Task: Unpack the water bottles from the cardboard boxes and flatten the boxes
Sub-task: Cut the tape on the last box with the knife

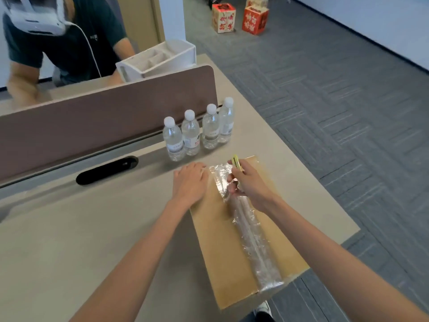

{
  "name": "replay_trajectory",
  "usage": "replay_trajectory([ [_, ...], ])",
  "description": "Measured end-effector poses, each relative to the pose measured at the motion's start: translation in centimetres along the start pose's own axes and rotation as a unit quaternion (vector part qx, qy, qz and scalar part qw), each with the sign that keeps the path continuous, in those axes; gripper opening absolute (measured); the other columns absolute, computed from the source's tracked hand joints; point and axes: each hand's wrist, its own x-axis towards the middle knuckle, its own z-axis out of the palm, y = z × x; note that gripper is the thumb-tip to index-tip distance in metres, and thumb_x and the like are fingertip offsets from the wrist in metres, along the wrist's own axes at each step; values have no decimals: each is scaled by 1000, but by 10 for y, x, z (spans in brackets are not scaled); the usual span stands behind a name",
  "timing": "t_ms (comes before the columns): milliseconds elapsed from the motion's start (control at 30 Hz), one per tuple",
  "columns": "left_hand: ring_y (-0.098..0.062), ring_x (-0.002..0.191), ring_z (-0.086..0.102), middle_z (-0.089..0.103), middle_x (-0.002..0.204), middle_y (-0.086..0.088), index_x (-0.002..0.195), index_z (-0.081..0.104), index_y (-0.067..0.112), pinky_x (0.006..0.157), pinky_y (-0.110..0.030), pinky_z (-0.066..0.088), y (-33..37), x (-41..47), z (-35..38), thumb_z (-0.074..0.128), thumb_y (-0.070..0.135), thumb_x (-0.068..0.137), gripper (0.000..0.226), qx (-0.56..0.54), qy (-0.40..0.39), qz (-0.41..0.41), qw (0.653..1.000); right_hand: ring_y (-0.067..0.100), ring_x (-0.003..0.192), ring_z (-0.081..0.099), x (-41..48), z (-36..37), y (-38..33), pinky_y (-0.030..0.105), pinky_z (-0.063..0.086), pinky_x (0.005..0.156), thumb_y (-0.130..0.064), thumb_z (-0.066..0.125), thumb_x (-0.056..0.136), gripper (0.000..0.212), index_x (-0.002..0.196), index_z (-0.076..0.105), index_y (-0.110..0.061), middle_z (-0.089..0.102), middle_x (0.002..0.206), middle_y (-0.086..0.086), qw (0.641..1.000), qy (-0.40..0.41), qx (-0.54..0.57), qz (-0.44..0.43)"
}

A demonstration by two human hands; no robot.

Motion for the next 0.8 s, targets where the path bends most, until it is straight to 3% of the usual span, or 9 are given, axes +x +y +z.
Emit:
replay_trajectory([
  [100,-26,113,53,62,120,-2,116,60,19,94,-41,41,-15,6,7,36,30,103,29,-22,-23,21,999,9,51,55,1,-1,2,19,46,51,-8,47,100,16,116,45,-10,55,70,3,998,-45,-9,39],
  [200,-27,99,55,64,107,-2,105,60,17,83,-41,44,-20,0,20,32,32,104,32,-9,18,37,999,10,56,55,-1,-2,5,19,48,58,-4,43,102,12,113,46,-5,55,70,5,996,-75,0,40],
  [300,-26,92,54,64,101,-1,101,59,18,78,-40,42,-21,-1,22,33,32,104,30,-16,47,43,998,10,52,52,1,1,9,18,43,55,-7,35,105,16,113,49,-1,59,70,2,998,-34,-49,9],
  [367,-25,91,54,64,99,0,99,59,18,77,-39,41,-22,0,23,36,32,104,27,-23,45,40,998,10,48,48,3,1,12,18,40,50,-9,33,106,25,115,52,5,54,68,4,997,-5,-83,7],
  [467,-24,90,54,64,95,-1,97,60,18,76,-38,41,-23,0,23,36,33,103,28,-27,52,42,997,10,43,44,6,2,16,20,38,44,-10,35,106,31,104,55,14,44,58,3,989,19,-142,24],
  [567,-24,88,55,66,94,0,97,62,18,74,-38,42,-25,-1,25,37,32,102,30,-46,61,44,996,13,45,44,12,4,16,24,38,46,-13,39,104,37,88,57,15,50,50,-4,966,47,-254,11],
  [667,-25,86,56,66,92,1,95,63,18,73,-38,45,-27,-1,28,28,39,99,41,-41,72,50,995,27,53,45,18,5,17,41,44,59,-21,45,101,41,65,45,-2,54,59,14,926,72,-370,-16],
  [733,-25,86,57,66,91,0,94,63,18,72,-38,45,-27,0,28,25,40,98,44,-40,72,52,995,28,56,46,20,7,16,46,48,63,-28,45,101,44,64,39,-4,56,64,16,908,92,-409,-18],
  [800,-25,85,57,65,89,1,94,63,17,71,-38,45,-26,0,28,25,40,98,44,-44,70,52,995,29,57,53,19,8,15,44,51,64,-31,42,102,37,77,46,-5,62,66,12,893,97,-439,-21],
])
